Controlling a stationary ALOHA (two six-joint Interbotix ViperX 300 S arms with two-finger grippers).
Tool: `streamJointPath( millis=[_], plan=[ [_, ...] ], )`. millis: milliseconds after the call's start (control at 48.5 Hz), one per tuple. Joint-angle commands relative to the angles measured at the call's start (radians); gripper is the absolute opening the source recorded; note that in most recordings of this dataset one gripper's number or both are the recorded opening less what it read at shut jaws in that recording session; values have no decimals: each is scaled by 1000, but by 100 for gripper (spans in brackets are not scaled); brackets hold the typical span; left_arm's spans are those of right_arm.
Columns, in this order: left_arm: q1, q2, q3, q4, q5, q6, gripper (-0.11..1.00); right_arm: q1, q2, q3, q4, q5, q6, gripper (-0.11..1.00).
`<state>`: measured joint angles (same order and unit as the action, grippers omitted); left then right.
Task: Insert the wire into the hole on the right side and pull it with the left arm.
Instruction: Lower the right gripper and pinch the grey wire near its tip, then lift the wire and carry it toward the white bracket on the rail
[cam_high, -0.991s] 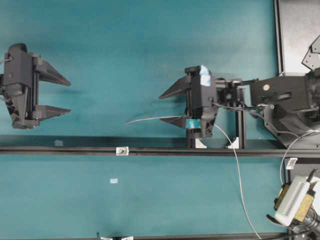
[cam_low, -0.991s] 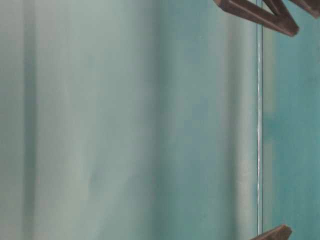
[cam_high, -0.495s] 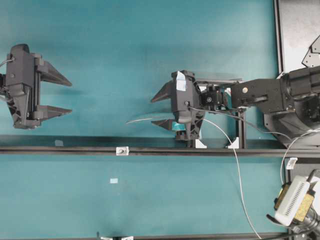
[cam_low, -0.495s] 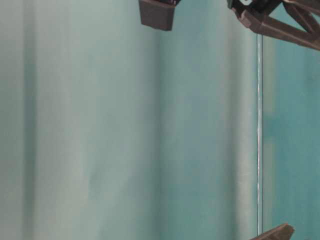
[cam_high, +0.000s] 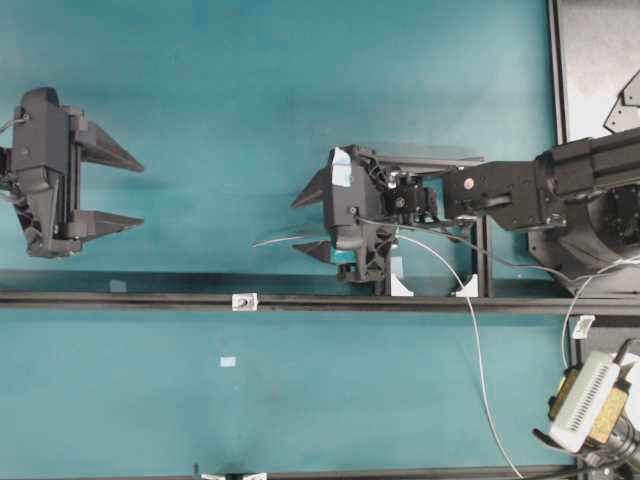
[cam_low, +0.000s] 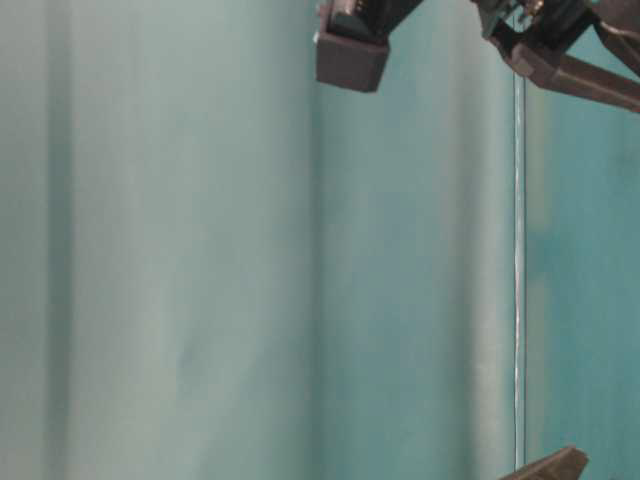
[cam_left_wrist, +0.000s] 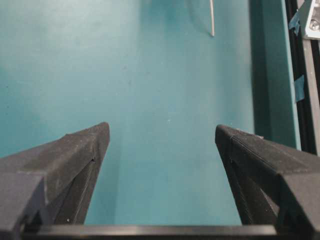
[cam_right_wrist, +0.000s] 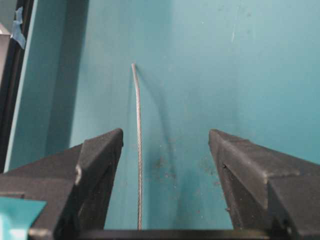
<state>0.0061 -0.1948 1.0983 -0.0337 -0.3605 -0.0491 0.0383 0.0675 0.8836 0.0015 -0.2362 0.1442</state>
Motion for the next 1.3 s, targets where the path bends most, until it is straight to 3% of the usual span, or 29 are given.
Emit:
streamJointPath(
  millis=[0, 702, 805, 949, 1032, 1280],
  plan=[
    [3, -8, -15, 2, -9, 0, 84, 2, 0, -26, 2, -8, 2, 76],
    [3, -8, -18, 0, -8, 0, 84, -9, 8, -31, 2, -12, 2, 74],
    [3, -8, -18, 0, -9, 0, 84, -9, 6, -29, 2, -12, 0, 59],
    [3, -8, -18, 0, -9, 0, 84, -9, 6, -28, 2, -12, 0, 21],
    [3, -8, -17, 2, -9, 0, 84, -9, 8, -28, 2, -11, 0, 6],
    [3, -8, -18, 2, -9, 0, 84, -9, 6, -32, 2, -12, -5, 3]
  ],
)
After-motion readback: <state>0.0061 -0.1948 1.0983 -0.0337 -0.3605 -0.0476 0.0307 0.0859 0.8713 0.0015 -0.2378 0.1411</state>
